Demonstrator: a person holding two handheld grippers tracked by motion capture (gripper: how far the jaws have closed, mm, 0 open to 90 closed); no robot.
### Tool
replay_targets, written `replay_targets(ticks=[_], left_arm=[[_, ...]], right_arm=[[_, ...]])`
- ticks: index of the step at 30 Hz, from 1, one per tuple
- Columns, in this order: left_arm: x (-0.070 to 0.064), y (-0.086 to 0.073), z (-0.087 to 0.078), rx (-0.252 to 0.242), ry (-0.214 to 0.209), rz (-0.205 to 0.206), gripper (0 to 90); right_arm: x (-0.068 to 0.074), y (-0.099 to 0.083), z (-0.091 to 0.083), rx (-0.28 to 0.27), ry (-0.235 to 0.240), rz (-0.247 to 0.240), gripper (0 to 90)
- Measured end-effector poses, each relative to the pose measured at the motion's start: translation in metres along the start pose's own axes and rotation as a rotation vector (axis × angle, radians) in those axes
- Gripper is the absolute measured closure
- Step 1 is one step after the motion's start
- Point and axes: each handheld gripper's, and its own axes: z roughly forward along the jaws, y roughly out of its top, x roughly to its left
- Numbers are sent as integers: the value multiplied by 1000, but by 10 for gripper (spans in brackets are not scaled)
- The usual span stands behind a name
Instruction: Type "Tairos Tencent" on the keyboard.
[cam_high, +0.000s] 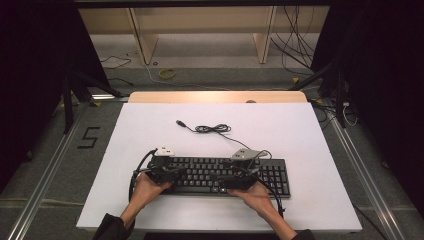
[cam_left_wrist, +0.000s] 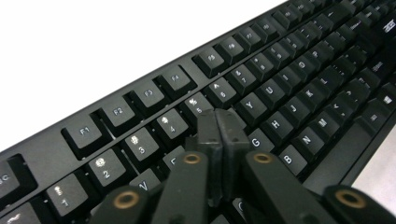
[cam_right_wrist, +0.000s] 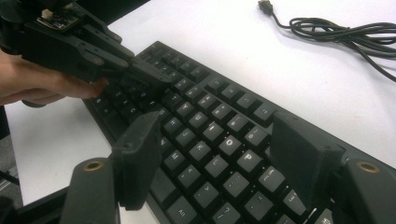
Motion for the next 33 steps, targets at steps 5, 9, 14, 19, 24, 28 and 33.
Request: replay_targets(ticks=[5,9,14,19,24,28,33], left_arm=[[-1,2,-8,-28,-6,-12,782],[-1,3,-15,-59,-31,-30,653],[-4,2,-21,-84,-61,-27,510],[-5,1,-28,-110,-69,-39,439],[-3,-1,-32,-132,-72,-57,395],[-2,-5,-36,-146,-73,-55,378],[-2,-8,-39,-163,-76,-65,348]], right_arm=[[-1,1,1,-2,-2,3,350],[-1,1,1,-7,-5,3,351],[-2,2,2,-9,-6,5,362],[-2,4,4,-8,-2,2,393],[-4,5,7,1,2,-5,458],[-4,5,10,10,5,-12,513],[-5,7,13,26,5,-17,620]])
